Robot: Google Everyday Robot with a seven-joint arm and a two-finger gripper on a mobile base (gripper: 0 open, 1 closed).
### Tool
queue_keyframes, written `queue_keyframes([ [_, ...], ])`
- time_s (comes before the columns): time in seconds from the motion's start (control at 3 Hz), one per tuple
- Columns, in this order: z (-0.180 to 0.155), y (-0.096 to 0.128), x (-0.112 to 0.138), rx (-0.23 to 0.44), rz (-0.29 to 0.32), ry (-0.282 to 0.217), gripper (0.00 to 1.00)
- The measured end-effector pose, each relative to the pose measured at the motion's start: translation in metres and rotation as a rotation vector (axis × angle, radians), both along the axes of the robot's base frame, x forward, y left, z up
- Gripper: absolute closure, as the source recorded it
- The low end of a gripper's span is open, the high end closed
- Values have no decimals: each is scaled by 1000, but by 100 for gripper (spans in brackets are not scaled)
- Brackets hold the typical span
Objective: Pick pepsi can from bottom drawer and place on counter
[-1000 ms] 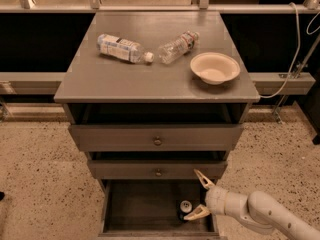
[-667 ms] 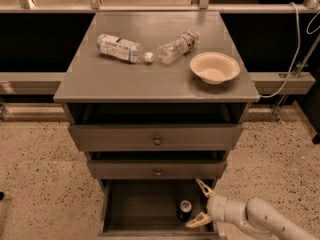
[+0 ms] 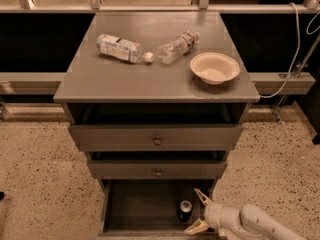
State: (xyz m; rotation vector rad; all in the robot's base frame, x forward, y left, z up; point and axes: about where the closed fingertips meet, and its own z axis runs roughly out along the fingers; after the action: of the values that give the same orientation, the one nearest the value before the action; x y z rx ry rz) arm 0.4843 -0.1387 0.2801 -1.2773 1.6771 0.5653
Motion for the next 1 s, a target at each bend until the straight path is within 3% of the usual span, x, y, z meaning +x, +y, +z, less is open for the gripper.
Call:
queue_keyframes([
  [0.67, -38, 13, 5, -10, -29, 44, 0],
  [1.0, -55, 7, 15, -4, -82, 75, 0],
])
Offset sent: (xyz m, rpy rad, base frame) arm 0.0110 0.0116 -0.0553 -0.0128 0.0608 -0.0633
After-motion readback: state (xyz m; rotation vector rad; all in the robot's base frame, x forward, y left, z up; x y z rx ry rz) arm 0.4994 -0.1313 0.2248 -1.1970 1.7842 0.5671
